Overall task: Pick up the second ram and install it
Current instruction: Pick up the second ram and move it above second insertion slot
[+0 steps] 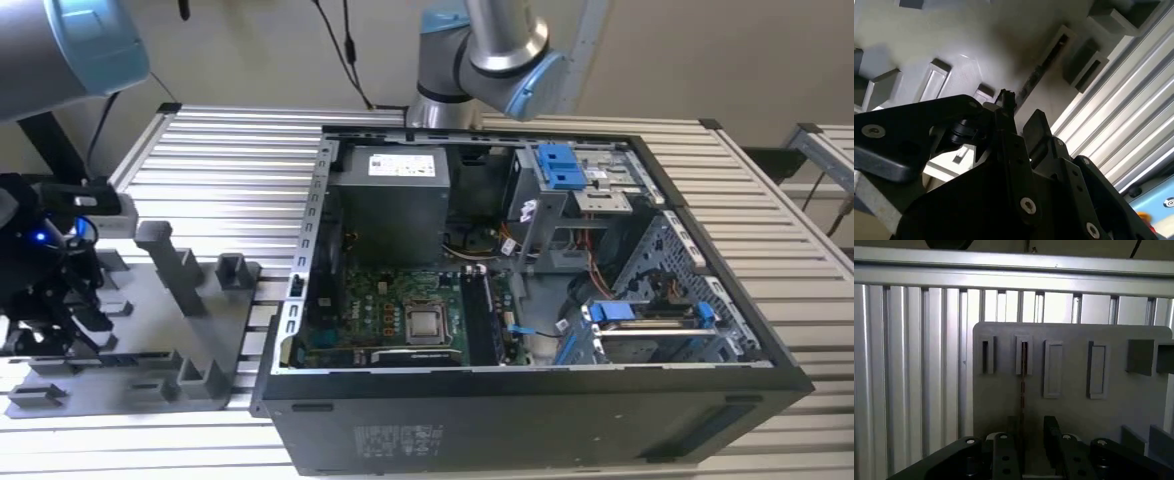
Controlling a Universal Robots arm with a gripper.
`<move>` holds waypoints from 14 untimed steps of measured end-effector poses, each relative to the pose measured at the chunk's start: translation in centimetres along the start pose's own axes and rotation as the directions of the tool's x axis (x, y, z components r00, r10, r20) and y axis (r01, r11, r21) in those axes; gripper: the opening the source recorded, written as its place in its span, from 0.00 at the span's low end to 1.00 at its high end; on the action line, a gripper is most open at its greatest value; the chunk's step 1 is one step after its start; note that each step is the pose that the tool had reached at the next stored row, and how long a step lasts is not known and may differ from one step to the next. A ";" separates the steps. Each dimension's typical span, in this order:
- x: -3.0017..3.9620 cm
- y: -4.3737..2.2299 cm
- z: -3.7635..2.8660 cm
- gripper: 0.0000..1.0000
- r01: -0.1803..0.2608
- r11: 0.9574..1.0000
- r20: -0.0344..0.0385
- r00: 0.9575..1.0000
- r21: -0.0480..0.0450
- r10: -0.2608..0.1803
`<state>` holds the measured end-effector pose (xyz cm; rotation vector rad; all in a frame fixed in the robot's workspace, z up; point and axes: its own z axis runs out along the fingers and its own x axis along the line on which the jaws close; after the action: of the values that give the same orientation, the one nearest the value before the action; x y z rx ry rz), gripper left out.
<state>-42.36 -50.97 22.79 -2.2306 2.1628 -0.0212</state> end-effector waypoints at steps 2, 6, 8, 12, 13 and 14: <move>0.11 0.02 0.27 0.36 0.007 1.000 0.000 1.000 0.000 -0.007; 0.26 0.05 0.80 0.36 0.026 1.000 0.001 1.000 -0.001 -0.026; 0.28 0.07 1.08 0.36 0.036 0.999 0.001 0.999 0.000 -0.036; 0.30 0.14 1.71 0.36 0.056 0.998 0.002 0.998 0.003 -0.056; 0.30 0.17 1.88 0.36 0.059 0.998 0.002 0.998 0.004 -0.059; 0.30 0.21 2.05 0.36 0.061 0.998 0.001 0.998 0.005 -0.061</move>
<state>-42.50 -51.25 20.73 -2.2923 2.0906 -0.0268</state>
